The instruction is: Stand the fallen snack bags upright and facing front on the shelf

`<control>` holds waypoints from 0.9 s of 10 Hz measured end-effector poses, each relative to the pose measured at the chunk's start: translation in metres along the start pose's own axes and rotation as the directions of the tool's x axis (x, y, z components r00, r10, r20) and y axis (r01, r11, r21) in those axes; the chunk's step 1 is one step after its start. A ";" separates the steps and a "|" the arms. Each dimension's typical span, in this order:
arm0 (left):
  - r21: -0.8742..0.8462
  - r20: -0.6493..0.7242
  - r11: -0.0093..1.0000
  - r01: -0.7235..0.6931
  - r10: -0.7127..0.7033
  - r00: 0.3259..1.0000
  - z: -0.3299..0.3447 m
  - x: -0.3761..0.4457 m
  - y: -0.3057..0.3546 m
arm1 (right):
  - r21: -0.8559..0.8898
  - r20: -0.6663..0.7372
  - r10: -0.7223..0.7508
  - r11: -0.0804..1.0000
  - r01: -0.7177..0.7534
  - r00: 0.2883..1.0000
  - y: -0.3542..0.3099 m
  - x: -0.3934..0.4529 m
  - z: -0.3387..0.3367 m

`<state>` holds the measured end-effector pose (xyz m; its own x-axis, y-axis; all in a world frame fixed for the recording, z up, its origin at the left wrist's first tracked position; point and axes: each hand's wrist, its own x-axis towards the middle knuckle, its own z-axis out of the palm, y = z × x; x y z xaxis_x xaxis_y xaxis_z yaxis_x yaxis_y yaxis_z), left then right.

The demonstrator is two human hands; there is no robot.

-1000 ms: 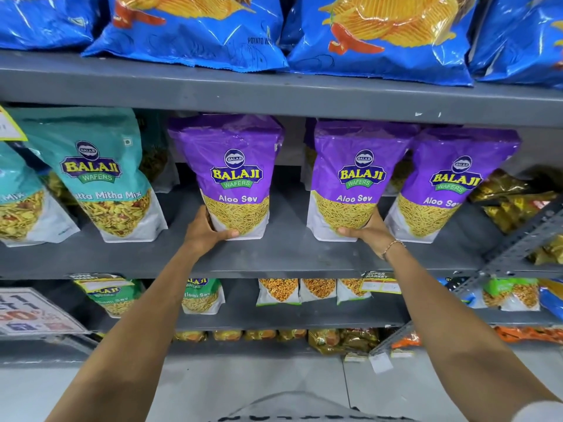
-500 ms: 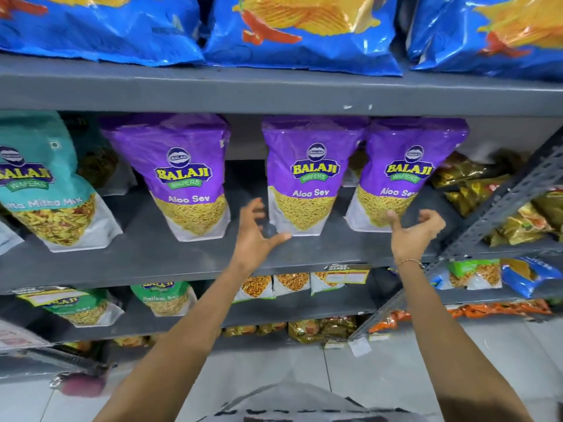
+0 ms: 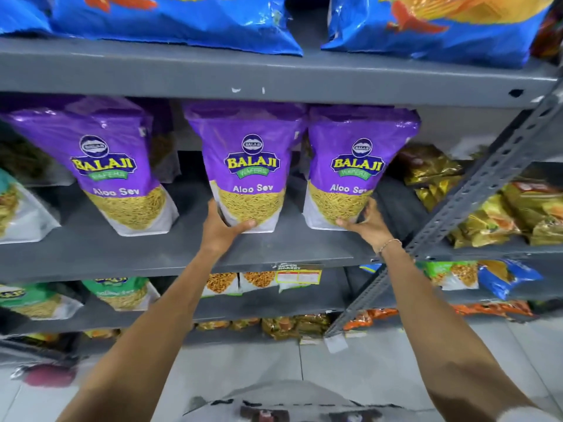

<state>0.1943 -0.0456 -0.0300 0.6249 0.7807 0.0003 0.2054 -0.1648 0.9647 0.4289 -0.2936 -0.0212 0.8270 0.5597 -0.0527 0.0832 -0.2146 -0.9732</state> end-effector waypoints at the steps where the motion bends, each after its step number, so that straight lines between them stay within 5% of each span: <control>1: 0.007 -0.003 1.000 0.008 -0.008 1.000 -0.001 0.001 0.000 | 0.017 -0.004 -0.002 1.000 0.002 1.000 0.004 0.005 -0.003; 8: 0.060 0.006 0.997 0.045 -0.046 0.999 0.000 -0.006 0.013 | 0.015 0.079 -0.002 1.000 0.001 0.997 -0.001 0.002 -0.017; 9: -0.043 -0.022 0.999 -0.008 0.007 1.000 0.003 -0.015 0.015 | 0.108 0.000 -0.039 0.993 0.039 0.999 -0.002 -0.009 -0.011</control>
